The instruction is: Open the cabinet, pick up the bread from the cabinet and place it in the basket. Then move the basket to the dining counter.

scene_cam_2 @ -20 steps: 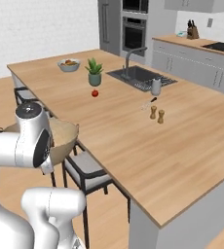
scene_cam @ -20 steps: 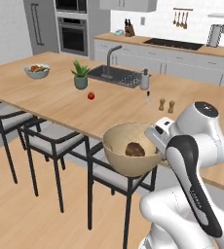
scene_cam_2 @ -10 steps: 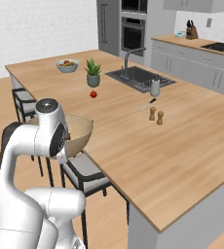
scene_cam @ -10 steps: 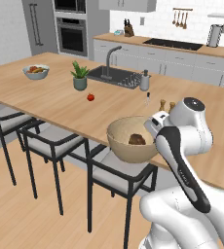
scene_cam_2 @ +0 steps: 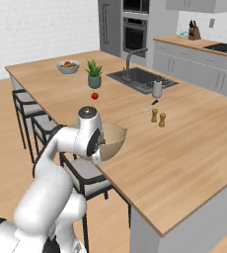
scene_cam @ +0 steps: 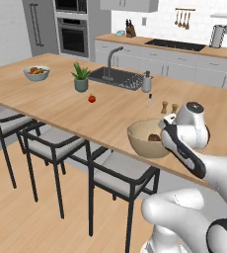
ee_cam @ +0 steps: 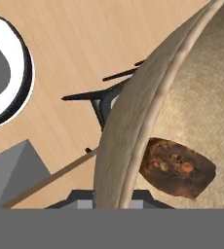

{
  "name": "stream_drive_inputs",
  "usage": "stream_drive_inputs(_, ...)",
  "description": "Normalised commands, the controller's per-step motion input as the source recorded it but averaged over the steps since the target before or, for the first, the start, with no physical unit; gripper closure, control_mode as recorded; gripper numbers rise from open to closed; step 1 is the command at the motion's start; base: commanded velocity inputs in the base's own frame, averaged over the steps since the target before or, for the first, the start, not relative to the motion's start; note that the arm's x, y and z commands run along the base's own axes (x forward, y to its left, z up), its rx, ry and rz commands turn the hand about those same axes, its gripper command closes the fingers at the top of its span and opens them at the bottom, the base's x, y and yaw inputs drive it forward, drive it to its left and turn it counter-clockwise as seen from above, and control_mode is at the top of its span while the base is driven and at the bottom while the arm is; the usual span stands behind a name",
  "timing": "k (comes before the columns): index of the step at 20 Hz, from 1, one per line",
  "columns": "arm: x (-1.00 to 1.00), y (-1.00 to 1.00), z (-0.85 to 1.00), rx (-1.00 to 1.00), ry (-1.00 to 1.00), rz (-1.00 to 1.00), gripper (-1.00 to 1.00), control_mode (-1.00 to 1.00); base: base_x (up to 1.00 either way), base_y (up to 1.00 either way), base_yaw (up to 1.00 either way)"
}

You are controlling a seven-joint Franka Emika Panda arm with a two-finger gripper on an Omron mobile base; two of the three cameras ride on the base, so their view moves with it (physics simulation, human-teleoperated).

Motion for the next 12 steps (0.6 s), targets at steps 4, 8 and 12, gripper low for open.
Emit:
stream_drive_inputs(4, 1.00, -0.42, -0.43, -0.04, 0.02, -0.11, 1.00, -1.00, 0.00, 0.00, 0.00)
stream_drive_inputs(8, 1.00, -0.02, -0.38, -0.04, -0.01, -0.08, 1.00, -1.00, 0.00, 0.00, 0.00)
stream_drive_inputs(12, 0.80, 0.00, -0.51, -0.09, -0.01, -0.11, 1.00, -1.00, 0.00, 0.00, 0.00)
